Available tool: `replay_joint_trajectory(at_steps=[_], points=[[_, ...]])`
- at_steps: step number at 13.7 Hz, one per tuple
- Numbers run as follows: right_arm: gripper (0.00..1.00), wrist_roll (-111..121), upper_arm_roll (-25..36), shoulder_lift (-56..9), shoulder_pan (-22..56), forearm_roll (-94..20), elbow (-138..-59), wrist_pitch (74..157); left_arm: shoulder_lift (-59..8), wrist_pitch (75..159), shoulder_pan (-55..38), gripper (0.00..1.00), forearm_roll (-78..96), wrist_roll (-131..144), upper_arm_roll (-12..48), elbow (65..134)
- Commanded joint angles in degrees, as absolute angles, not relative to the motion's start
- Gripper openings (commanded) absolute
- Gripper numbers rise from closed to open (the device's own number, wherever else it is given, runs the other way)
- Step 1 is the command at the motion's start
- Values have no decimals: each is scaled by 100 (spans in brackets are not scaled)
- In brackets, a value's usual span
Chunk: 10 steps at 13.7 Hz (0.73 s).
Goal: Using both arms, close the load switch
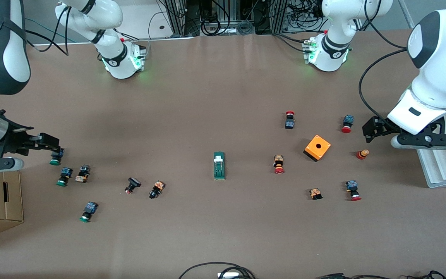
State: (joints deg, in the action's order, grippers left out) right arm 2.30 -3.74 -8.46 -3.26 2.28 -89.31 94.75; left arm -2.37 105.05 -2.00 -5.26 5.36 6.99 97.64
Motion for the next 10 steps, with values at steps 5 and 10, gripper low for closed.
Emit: replay_joint_trajectory(at_steps=[5,10], points=[[100,211,-413,-809,-369,-316,-8921,9272,-167,10433,-167,100,-527,694,738,9826],[100,316,-404,-809,-325,-229,-8886,9272,-167,10337,-184,100,-231,720,738,9844]])
